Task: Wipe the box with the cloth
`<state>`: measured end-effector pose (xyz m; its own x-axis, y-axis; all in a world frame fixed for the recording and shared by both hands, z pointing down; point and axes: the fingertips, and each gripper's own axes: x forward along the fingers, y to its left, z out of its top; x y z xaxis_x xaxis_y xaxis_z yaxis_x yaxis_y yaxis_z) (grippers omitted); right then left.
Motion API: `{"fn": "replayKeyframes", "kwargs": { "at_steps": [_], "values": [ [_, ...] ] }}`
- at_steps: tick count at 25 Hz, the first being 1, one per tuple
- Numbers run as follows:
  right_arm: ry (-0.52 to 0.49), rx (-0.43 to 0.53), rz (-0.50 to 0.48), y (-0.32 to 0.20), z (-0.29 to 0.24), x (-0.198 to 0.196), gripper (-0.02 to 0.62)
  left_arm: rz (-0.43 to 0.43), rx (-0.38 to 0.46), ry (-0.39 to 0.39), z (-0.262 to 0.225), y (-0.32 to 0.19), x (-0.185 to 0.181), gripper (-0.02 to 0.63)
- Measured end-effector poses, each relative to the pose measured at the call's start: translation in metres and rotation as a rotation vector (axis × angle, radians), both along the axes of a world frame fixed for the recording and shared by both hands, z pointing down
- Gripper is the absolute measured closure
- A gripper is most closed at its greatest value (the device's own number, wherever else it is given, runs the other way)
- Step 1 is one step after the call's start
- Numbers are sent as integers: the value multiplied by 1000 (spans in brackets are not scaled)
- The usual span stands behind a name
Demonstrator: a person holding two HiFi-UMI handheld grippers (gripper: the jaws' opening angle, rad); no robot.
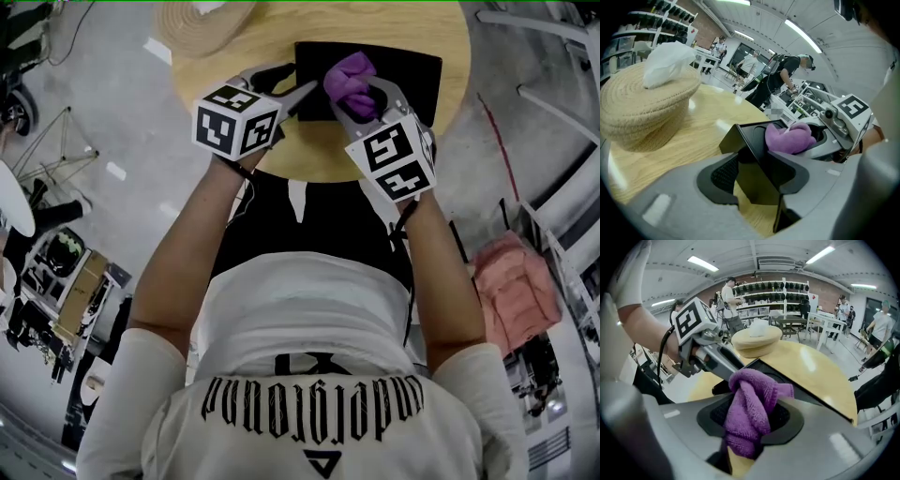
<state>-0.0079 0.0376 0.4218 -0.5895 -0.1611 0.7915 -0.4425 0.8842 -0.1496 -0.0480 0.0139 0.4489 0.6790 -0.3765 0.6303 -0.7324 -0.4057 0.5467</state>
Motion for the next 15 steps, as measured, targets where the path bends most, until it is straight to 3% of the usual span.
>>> {"fn": "replayKeyframes", "kwargs": {
  "at_steps": [7,15],
  "values": [
    [25,-62,54,71,7,17,443,11,1,-11,2,2,-1,399],
    [60,-98,288,83,42,49,443,21,3,-7,1,3,1,397]
  ]
}}
